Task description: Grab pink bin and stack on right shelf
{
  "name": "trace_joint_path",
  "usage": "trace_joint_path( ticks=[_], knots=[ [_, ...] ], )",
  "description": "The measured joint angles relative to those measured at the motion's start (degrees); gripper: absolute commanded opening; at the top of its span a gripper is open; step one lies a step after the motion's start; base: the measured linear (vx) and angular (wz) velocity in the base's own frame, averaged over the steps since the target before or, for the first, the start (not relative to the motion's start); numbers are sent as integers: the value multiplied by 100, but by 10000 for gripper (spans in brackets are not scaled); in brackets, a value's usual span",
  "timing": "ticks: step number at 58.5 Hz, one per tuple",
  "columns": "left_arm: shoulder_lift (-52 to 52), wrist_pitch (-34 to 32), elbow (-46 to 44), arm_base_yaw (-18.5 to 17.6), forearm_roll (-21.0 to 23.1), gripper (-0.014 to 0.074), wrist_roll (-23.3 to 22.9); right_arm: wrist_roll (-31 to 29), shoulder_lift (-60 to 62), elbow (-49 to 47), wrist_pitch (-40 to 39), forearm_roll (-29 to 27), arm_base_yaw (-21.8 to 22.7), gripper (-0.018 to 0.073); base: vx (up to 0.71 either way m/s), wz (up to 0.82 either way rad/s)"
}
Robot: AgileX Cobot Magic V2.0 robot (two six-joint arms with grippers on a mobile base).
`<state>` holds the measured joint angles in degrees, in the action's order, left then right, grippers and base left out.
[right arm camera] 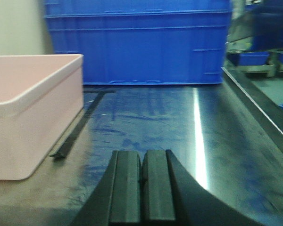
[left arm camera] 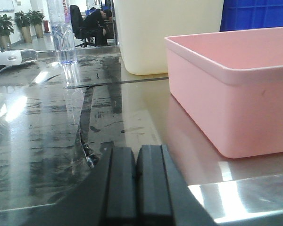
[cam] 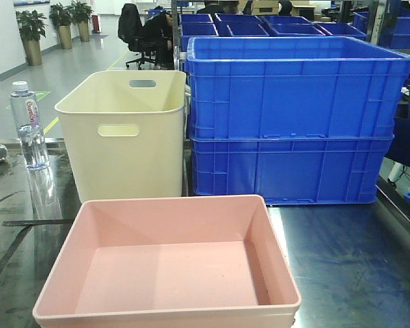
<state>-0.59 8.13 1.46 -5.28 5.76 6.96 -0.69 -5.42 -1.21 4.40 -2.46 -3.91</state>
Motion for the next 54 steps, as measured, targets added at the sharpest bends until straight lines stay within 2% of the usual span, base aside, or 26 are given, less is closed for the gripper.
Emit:
trace_joint_path(
  ticks=[6, 18, 54],
  knots=[
    [0, 5, 0, 0, 0, -8, 0, 168, 517, 270, 255, 79, 157, -8, 0, 0],
    [0, 13, 0, 0, 0, -8, 0, 287, 616, 294, 322, 357, 178, -8, 0, 0],
    [0, 13, 0, 0, 0, -8, -5, 317, 616, 294, 322, 387, 178, -8, 0, 0]
  ],
)
